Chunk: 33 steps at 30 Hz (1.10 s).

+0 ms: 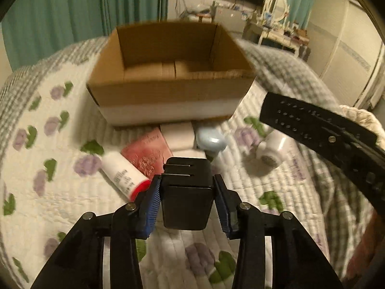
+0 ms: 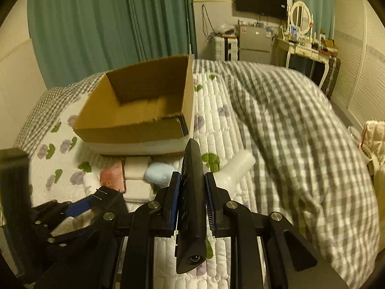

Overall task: Organize rigid objects
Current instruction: 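Grasp the black plug charger with the left gripper while the right gripper holds the remote, then carry the charger and remote into the box and open both grippers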

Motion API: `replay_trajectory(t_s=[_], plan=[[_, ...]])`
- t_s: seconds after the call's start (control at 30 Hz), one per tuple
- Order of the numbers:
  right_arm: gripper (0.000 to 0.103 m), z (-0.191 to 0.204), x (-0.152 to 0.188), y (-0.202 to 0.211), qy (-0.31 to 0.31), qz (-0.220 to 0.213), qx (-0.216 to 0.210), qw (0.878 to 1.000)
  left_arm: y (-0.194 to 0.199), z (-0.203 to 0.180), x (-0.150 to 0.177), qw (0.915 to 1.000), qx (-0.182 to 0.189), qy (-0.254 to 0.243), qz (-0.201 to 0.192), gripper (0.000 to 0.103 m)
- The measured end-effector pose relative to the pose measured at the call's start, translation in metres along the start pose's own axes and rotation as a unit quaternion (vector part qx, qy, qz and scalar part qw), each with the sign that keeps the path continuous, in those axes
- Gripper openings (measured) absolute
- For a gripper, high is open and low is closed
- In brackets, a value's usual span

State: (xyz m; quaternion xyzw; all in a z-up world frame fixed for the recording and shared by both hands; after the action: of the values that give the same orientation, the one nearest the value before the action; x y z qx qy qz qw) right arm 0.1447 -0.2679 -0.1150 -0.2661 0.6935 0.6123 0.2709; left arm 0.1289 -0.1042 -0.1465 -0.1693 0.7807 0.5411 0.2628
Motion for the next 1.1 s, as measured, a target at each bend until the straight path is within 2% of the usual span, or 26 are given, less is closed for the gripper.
replay_trajectory(t_s=[0.23,0.4,0.53,0.63,0.8,1.0,1.1], plan=[[0.019,0.008,-0.035,0.041,0.008,-0.044,-0.005,0.999,0.062,-0.014,-0.052,0.9978,0.020,-0.028,-0.057,0.043],[0.019,0.020,-0.079,0.060,0.008,-0.078,-0.019,0.997,0.086,-0.009,-0.102,0.9950,0.027,-0.033,-0.090,0.043],[0.019,0.035,-0.122,0.056,0.014,-0.101,-0.023,0.995,0.092,0.005,-0.145,0.9924,0.018,-0.042,-0.115,0.043],[0.019,0.045,-0.154,0.041,0.006,-0.111,-0.027,0.993,0.078,0.020,-0.169,0.9925,0.008,-0.042,-0.115,0.043],[0.019,0.058,-0.183,0.004,0.006,-0.114,-0.024,0.993,0.035,0.046,-0.189,0.9948,-0.014,-0.036,-0.094,0.043],[0.019,0.068,-0.184,-0.052,0.005,-0.091,-0.017,0.996,-0.026,0.072,-0.188,0.9981,-0.013,-0.018,-0.058,0.043],[0.019,0.073,-0.177,-0.078,0.011,-0.079,-0.017,0.997,-0.044,0.079,-0.184,0.9989,-0.007,-0.006,-0.047,0.043]])
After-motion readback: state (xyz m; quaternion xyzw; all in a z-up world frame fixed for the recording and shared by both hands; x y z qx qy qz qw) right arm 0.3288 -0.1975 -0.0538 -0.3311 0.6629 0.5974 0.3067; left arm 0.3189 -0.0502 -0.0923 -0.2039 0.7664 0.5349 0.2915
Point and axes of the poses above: each gripper's, at about its wrist camera, not at the fingertips, and y roughly against the way its jaws point, z to its left, x to its underside, the point moved 10 cm from there along -y, roughly the way its jaws point, and after that the axes turned 14 degrees about x, right-handed, at the moved point
